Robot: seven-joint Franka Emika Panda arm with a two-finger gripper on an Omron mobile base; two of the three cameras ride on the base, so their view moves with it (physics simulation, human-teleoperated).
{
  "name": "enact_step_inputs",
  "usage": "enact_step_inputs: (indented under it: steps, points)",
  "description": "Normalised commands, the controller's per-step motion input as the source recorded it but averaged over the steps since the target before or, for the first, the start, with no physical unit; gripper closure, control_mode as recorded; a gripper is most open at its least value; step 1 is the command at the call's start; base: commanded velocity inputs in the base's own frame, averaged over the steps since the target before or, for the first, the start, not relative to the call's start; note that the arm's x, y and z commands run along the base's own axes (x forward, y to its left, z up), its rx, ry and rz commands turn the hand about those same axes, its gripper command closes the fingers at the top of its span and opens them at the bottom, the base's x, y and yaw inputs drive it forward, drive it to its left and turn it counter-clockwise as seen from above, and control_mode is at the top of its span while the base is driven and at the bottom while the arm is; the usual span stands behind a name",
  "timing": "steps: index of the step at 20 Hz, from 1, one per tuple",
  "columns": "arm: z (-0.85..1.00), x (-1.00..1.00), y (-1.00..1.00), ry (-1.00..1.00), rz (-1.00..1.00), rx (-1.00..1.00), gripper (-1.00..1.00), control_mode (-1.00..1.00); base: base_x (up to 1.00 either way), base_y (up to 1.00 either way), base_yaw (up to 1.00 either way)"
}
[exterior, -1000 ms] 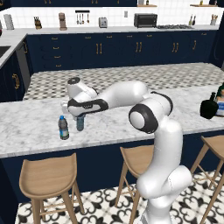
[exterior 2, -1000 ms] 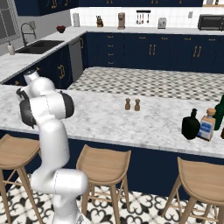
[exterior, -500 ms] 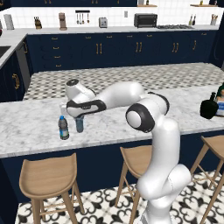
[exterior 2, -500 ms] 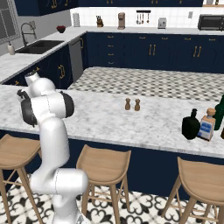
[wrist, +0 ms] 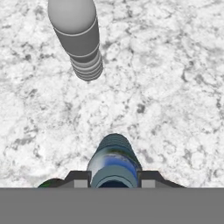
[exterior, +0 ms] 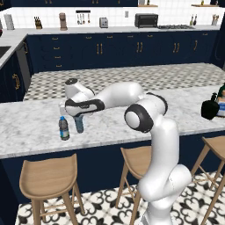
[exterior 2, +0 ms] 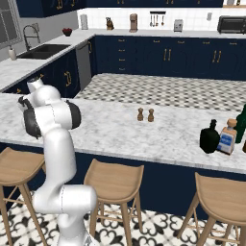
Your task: Move the plastic bottles in the middle to the plastics group, and the glass bottles in the middle to the glass group.
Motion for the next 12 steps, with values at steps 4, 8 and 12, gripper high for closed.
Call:
enact_step_inputs:
  steps: [4,8,12]
  points:
    - [-0.24,0.07,-0.21,0.0,0.0,0.0,1.0,-1.0,0.0,0.0,0.0]
    - [-0.28,0.06,-0.24,0.0,0.0,0.0,1.0,-1.0,0.0,0.0,0.0]
    - [-0.29,0.13,-0.32,0.0,0.01,0.0,1.0,-1.0,0.0,0.0,0.0]
